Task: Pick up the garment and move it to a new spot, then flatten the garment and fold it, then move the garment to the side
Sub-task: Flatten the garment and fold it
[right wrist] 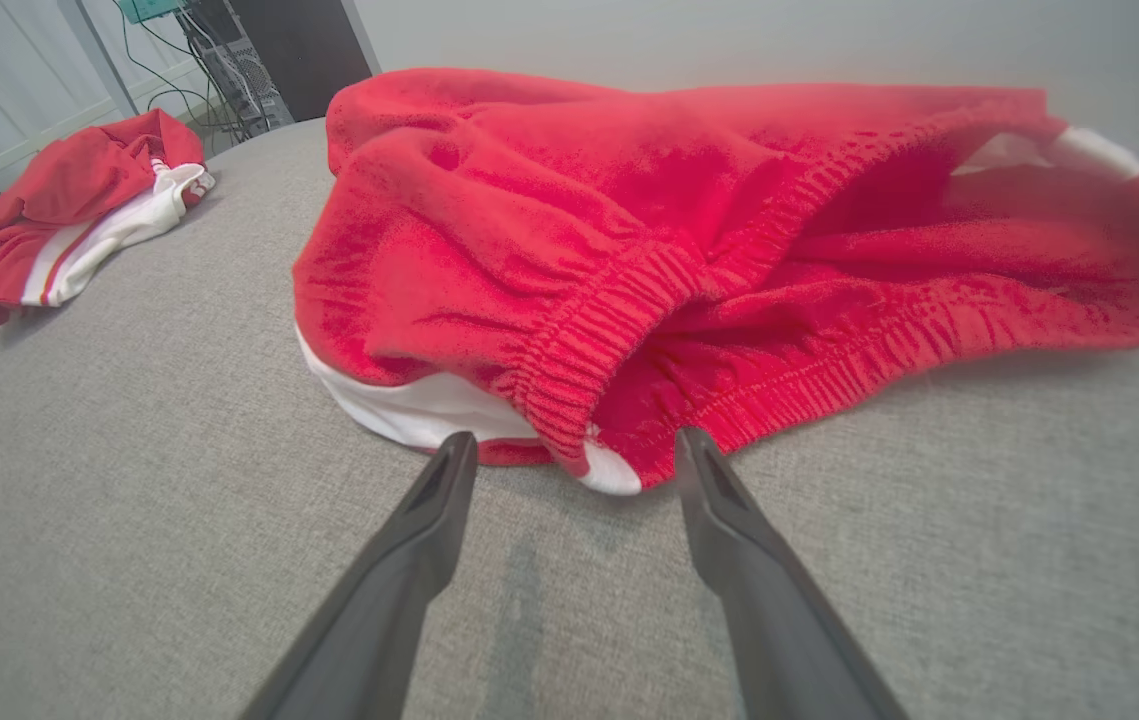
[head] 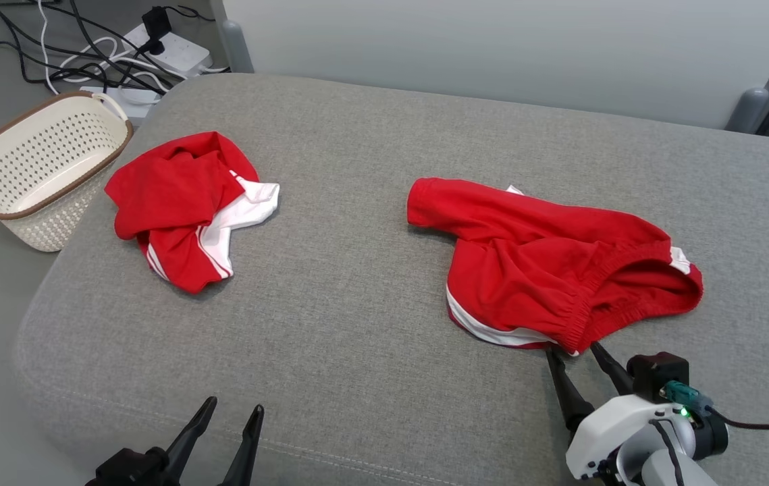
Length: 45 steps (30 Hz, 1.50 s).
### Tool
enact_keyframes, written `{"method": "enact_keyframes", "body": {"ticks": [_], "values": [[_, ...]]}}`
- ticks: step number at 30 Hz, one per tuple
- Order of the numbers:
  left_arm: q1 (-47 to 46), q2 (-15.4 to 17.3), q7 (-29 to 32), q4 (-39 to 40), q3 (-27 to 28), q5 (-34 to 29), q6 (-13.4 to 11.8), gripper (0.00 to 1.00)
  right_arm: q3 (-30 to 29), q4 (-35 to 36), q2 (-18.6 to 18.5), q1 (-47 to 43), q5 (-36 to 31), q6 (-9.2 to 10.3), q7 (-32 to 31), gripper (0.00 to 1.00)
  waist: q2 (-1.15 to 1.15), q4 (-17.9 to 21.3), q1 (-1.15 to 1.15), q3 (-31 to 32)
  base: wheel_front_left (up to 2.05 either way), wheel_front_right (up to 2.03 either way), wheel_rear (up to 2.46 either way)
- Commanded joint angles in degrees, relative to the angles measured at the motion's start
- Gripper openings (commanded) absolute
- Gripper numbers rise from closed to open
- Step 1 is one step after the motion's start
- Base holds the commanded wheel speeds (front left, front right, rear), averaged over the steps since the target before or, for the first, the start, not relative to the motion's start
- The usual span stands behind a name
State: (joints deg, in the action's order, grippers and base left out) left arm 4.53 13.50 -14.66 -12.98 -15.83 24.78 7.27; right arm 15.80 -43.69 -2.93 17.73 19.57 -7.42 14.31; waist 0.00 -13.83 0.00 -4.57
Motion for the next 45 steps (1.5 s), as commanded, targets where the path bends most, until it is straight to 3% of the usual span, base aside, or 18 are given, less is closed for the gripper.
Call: {"method": "enact_keyframes", "body": {"ticks": [1, 6, 7, 8, 9, 12, 18, 22, 29, 37, 38, 40, 45], "values": [[-1.8, 1.2, -0.3, 1.3, 1.8, 0.5, 0.2, 1.0, 0.9, 0.6, 0.1, 2.7, -2.2, -0.07, 0.7, 1.0, 0.0, -0.7, 0.0, -0.3, 0.0, 0.0, 0.0], [-2.2, 1.8, -0.3, 1.0, 1.4, 1.0, 0.2, 1.0, -0.7, -2.2, 0.1, 4.4, -6.9, -0.07, 0.7, 1.0, 0.0, -2.8, 0.0, -0.6, 0.0, 0.0, 0.0], [-2.3, 1.8, -0.3, 1.0, 1.5, 1.1, 0.2, 1.0, -0.9, -3.0, 0.1, 4.7, -7.5, -0.07, 0.7, 0.87, 0.0, -3.2, 0.0, -0.6, 0.0, 0.0, 0.0], [-2.3, 1.9, -0.3, 1.0, 1.6, 1.2, 0.2, 1.0, -0.7, -3.6, 0.1, 5.0, -7.9, -0.07, 0.7, 0.29, 0.0, -3.4, 0.0, -0.6, 0.0, 0.0, 0.0], [-2.2, 2.0, -0.3, 0.8, 1.9, 1.3, 0.2, 1.0, -0.4, -3.9, 0.1, 5.4, -7.9, -0.07, 0.7, 0.0, 0.0, -3.6, 0.0, -0.5, 0.0, 0.0, 0.0], [-1.9, 2.2, -0.3, 0.8, 2.7, 1.6, 0.2, 1.0, 0.8, -2.4, 0.1, 7.3, -6.1, -0.07, 0.7, 0.0, 0.0, -3.4, 0.0, -0.4, 0.0, 0.0, 0.0], [-1.6, 1.9, -0.3, 1.3, 3.8, 1.1, 0.2, 1.0, 2.4, 7.6, 0.1, 10.4, -1.4, -0.07, 0.7, 0.0, 0.0, -1.0, 0.0, 0.5, 0.0, 0.0, 0.0], [-1.5, 1.0, -0.3, 1.9, 3.9, 0.7, 0.2, 1.0, 1.4, 12.1, 0.0, 11.6, -2.4, -0.07, 0.1, 0.0, 0.0, 1.8, 0.0, 1.0, 0.0, 0.0, 0.0], [-3.3, 0.6, -0.3, 4.1, 3.3, 0.9, 0.2, 1.0, -8.9, 14.2, -3.9, 7.3, -7.1, -0.07, -4.6, 0.0, 0.0, 5.6, 0.0, 0.2, 0.0, 0.0, 0.0], [-7.6, 2.6, -0.3, 6.9, -0.8, 2.7, 0.2, 1.0, -19.2, 16.1, -1.8, 0.9, -14.8, -0.07, -10.7, 0.0, 0.0, 8.0, 0.0, -2.0, 0.0, 0.0, 0.0], [-8.2, 3.1, -0.3, 7.2, -1.8, 2.9, 0.2, 1.0, -19.2, 16.1, -1.3, 0.4, -15.0, -0.07, -11.8, 0.03, 0.0, 8.2, 0.0, -2.3, 0.0, 0.0, 0.0], [-9.2, 4.0, -0.3, 7.2, -3.6, 3.6, 0.2, 1.0, -19.6, 16.1, -0.5, -0.4, -15.1, -0.07, -13.5, 1.0, 0.0, 8.7, 0.0, -2.7, 0.0, 0.0, 0.0], [-11.7, 5.4, -0.3, 7.3, -5.9, 5.2, 0.2, 1.0, -22.3, 19.3, 0.0, -2.2, -18.3, -0.07, -15.3, 1.0, 0.0, 10.3, 0.0, -3.2, 0.0, 0.0, 0.0]]}}
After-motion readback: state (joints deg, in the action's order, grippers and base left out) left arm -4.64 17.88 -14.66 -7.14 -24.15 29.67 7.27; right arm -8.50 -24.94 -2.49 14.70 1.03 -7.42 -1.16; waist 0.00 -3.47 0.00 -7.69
